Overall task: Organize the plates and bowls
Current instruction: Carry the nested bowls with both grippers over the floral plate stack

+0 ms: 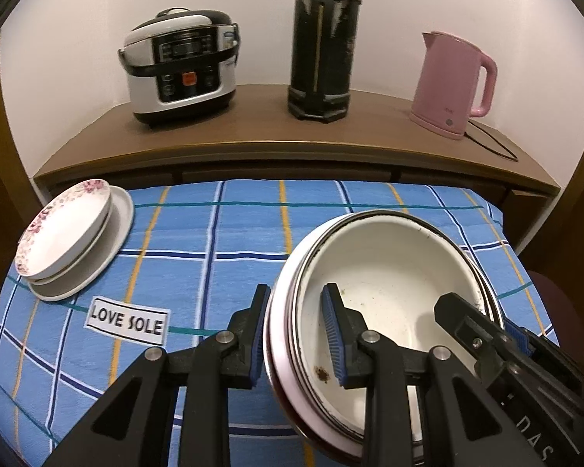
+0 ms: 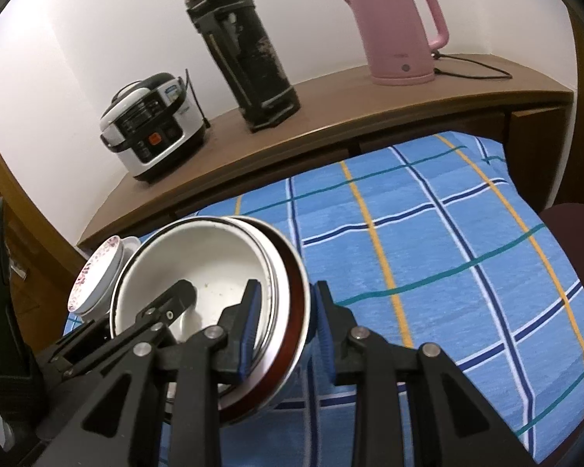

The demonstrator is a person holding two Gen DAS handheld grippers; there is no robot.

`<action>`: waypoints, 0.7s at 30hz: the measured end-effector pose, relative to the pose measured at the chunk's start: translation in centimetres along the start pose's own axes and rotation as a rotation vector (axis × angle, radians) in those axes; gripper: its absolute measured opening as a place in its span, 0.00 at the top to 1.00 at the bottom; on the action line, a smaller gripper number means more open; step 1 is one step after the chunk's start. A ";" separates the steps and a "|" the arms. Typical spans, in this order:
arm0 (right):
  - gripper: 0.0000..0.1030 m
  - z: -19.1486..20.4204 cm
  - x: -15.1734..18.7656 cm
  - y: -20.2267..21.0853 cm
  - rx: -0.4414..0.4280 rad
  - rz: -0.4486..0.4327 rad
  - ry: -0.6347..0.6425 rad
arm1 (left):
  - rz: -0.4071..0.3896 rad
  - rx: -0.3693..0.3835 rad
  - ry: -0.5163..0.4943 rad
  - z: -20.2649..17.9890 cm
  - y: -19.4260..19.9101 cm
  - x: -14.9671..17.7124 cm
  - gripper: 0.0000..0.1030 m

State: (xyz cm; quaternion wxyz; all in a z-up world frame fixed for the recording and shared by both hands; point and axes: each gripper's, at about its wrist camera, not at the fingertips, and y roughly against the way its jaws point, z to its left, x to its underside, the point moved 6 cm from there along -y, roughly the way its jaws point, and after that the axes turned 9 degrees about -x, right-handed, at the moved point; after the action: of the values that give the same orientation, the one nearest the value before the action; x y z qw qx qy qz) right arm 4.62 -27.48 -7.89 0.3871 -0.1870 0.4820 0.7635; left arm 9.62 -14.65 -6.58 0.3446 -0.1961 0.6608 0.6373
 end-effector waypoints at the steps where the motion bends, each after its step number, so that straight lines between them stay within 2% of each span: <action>1: 0.73 0.3 0.1 -0.1 -0.004 0.002 0.003 | 0.000 -0.002 0.003 0.2 0.0 0.0 0.71; 21: 0.73 5.7 0.2 -2.4 -0.063 0.023 0.064 | -0.011 -0.062 0.081 6.4 0.2 -0.7 0.71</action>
State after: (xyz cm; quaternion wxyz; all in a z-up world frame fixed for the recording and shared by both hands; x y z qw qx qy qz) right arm 6.85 -21.80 -6.79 0.3564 -0.2180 0.4721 0.7763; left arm 11.24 -8.51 -5.62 0.3149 -0.2358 0.6529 0.6472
